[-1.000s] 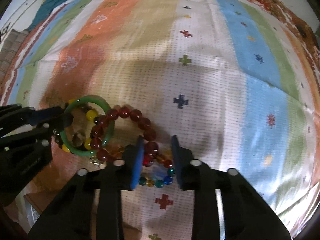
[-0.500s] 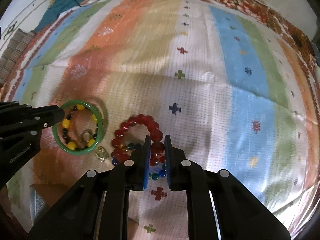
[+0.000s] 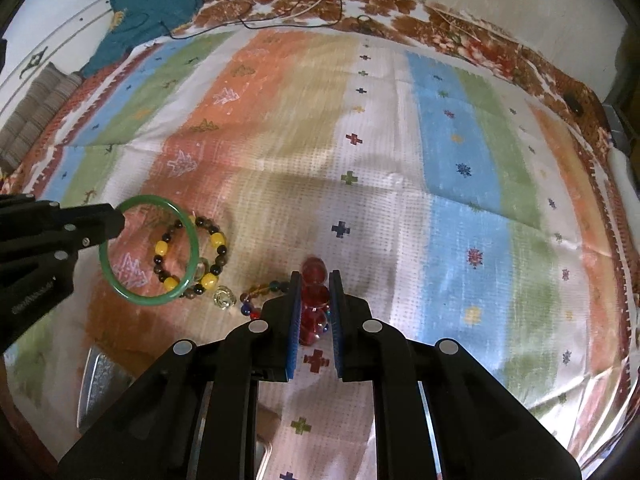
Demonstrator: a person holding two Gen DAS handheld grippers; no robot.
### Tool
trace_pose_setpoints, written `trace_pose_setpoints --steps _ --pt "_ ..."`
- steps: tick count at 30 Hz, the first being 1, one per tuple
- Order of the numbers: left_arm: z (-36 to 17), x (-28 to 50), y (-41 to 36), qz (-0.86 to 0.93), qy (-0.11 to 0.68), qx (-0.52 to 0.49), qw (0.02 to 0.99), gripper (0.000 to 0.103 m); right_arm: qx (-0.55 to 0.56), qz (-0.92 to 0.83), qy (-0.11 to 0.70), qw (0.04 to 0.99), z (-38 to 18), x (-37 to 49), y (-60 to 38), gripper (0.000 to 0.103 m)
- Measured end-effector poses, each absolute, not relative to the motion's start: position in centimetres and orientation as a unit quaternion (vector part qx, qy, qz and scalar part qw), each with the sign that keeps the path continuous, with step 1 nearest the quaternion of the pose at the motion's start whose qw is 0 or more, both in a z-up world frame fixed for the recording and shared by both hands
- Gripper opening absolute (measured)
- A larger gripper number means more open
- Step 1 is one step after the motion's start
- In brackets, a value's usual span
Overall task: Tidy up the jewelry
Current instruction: 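Grasp the red bead bracelet with right tool while left grasps the green jade bangle, then lift both items over the silver tin and open both tools to drop them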
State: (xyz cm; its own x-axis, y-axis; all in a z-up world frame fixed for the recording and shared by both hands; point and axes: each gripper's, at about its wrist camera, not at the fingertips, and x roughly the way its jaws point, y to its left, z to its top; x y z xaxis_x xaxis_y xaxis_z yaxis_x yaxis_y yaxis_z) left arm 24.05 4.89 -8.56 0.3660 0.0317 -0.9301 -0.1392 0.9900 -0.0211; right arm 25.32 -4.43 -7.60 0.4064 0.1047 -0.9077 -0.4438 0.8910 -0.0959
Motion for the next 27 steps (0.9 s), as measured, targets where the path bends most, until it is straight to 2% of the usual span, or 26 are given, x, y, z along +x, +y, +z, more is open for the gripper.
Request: trace_pose_setpoints --steps 15,27 --pt "-4.8 20.1 4.2 0.049 0.516 -0.050 0.854 0.008 -0.135 0.197 0.476 0.846 -4.0 22.0 -5.0 0.014" --pt "-3.9 17.5 3.6 0.047 0.502 -0.055 0.862 0.008 -0.128 0.220 0.441 0.861 -1.3 18.4 -5.2 0.014"
